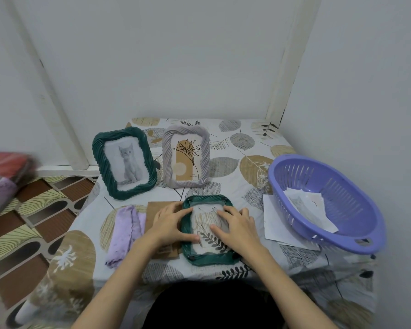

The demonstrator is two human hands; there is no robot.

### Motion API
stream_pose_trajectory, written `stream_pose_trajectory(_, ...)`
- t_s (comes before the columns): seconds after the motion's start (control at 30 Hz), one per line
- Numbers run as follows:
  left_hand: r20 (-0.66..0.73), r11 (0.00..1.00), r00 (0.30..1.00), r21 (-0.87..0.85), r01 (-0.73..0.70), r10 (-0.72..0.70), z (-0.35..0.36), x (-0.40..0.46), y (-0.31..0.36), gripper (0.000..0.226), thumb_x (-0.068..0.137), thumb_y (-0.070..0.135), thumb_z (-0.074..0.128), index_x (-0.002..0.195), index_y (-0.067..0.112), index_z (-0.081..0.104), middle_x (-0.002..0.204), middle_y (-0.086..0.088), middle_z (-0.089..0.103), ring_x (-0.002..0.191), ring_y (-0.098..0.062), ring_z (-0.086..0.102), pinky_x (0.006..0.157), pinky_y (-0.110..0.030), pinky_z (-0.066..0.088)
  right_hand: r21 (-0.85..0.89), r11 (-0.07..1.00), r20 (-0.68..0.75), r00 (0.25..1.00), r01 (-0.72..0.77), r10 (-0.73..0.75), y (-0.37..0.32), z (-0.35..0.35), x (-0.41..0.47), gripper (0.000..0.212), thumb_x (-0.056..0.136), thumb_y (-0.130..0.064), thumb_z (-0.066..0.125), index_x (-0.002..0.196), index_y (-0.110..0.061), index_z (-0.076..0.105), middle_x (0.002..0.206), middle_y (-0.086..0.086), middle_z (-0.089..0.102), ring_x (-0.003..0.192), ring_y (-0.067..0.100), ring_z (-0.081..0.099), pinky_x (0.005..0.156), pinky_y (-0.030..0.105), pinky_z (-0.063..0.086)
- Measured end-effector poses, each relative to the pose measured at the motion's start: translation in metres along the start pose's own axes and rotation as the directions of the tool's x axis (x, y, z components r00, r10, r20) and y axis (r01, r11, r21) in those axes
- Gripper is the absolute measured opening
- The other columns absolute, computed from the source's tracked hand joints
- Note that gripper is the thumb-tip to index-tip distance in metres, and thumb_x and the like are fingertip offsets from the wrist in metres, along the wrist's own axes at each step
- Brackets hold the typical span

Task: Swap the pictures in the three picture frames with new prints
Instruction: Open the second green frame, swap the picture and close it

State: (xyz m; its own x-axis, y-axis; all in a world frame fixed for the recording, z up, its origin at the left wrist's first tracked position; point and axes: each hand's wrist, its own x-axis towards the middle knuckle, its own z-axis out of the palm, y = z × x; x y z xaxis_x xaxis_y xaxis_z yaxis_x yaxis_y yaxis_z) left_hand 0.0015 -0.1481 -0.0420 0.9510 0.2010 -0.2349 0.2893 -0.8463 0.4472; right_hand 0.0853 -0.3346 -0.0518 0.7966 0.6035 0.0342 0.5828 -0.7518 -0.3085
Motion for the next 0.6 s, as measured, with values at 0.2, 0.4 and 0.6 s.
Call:
stream_pose_trajectory(0.2,-0.01,1.0,1.0,-0.013,-0.005,0.004,0.001,-0.002,0.0,0.142,0.014,0.103,0.021,0.142,0.039,0.028,0.153,0.002,0.013,0.141,-0.02,0.011,0.115,-0.042,0.008,0.169,0.985,0.095,0.995,-0.02,0.004,0.009,-0.01,0.003,0.058,0.084,-0.052,0.056,0.136,-0.032,0.042,0.146,-0.009,0.034,0.123,0.022,0.031,0.103,0.039,0.031)
stream_pose_trajectory(0.4,-0.014,1.0,1.0,0.003,-0.013,0.013,0.0,-0.001,-0.001,0.145,0.012,0.103,0.019,0.141,0.039,0.029,0.153,0.002,0.015,0.14,-0.02,0.013,0.114,-0.04,0.01,0.313,0.949,0.183,0.983,-0.048,-0.01,0.02,-0.016,0.003,0.058,0.081,-0.04,0.066,0.133,-0.03,0.046,0.146,-0.006,0.035,0.127,0.022,0.027,0.109,0.041,0.025)
stream_pose_trajectory(0.6,-0.009,1.0,1.0,-0.001,-0.01,0.01,0.0,-0.002,-0.001,0.142,0.014,0.102,0.023,0.141,0.039,0.028,0.153,0.003,0.014,0.14,-0.02,0.013,0.114,-0.041,0.01,0.311,0.949,0.191,0.982,-0.052,-0.008,0.021,-0.015,0.004,0.057,0.08,-0.039,0.068,0.132,-0.03,0.047,0.146,-0.006,0.035,0.127,0.022,0.027,0.109,0.041,0.025)
